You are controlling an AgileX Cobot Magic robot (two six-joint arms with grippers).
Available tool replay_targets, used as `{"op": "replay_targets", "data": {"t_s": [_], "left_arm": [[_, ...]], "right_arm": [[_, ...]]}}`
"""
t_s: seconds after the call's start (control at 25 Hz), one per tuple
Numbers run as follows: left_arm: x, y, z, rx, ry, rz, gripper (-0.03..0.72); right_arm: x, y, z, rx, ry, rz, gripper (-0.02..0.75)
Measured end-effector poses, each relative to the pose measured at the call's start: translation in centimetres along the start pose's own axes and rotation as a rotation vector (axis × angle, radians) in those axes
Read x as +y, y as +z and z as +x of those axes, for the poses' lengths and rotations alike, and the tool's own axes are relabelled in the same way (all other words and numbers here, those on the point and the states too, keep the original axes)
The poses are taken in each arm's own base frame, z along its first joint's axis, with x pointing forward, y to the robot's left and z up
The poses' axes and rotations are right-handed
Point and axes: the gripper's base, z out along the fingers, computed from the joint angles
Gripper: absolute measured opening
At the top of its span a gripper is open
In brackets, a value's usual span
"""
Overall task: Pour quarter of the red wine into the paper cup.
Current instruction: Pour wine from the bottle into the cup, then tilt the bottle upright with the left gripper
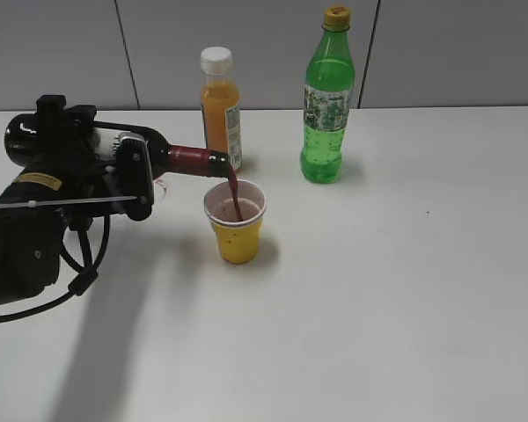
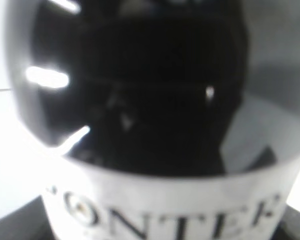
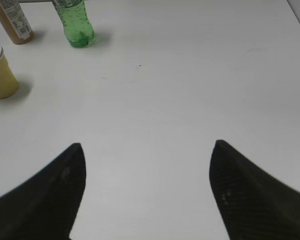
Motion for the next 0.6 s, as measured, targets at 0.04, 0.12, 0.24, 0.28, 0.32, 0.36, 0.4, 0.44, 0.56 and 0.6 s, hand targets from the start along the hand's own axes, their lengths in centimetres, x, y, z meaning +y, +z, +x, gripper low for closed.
{"op": "replay_targets", "data": {"t_s": [0.04, 0.12, 0.24, 0.28, 0.32, 0.36, 0.4, 0.44, 0.56, 0.6], "left_arm": [[0.00, 0.00, 0.00, 0.000, 0.001, 0.000, 0.528], [0.00, 0.00, 0.01, 0.001, 0.003, 0.000, 0.528], [0.00, 0.00, 0.01, 0.001, 0.003, 0.000, 0.528], [0.00, 0.00, 0.01, 0.001, 0.001, 0.000, 0.528], [0.00, 0.00, 0.01, 0.001, -0.007, 0.000, 0.528], [-0.01, 0.00, 0.02, 0.002, -0.032, 0.001, 0.528], [-0.01, 0.00, 0.02, 0.002, -0.058, 0.001, 0.528], [-0.01, 0.00, 0.02, 0.002, -0.092, 0.001, 0.528], [-0.16, 0.00, -0.06, -0.005, -0.205, 0.018, 0.528], [-0.29, -0.01, -0.16, -0.014, -0.263, 0.034, 0.528]], "right_arm": [[0.00, 0.00, 0.00, 0.000, 0.000, 0.000, 0.585], [0.00, 0.00, 0.00, 0.000, 0.000, 0.000, 0.585], [0.00, 0.00, 0.00, 0.000, 0.000, 0.000, 0.585], [0.00, 0.00, 0.00, 0.000, 0.000, 0.000, 0.585], [0.00, 0.00, 0.00, 0.000, 0.000, 0.000, 0.585], [0.00, 0.00, 0.00, 0.000, 0.001, 0.000, 0.585], [0.00, 0.00, 0.00, 0.000, 0.001, 0.000, 0.585], [0.00, 0.00, 0.00, 0.000, 0.001, 0.000, 0.585], [0.00, 0.00, 0.00, 0.000, 0.001, 0.000, 0.585], [0.00, 0.00, 0.00, 0.000, 0.001, 0.000, 0.585]]}}
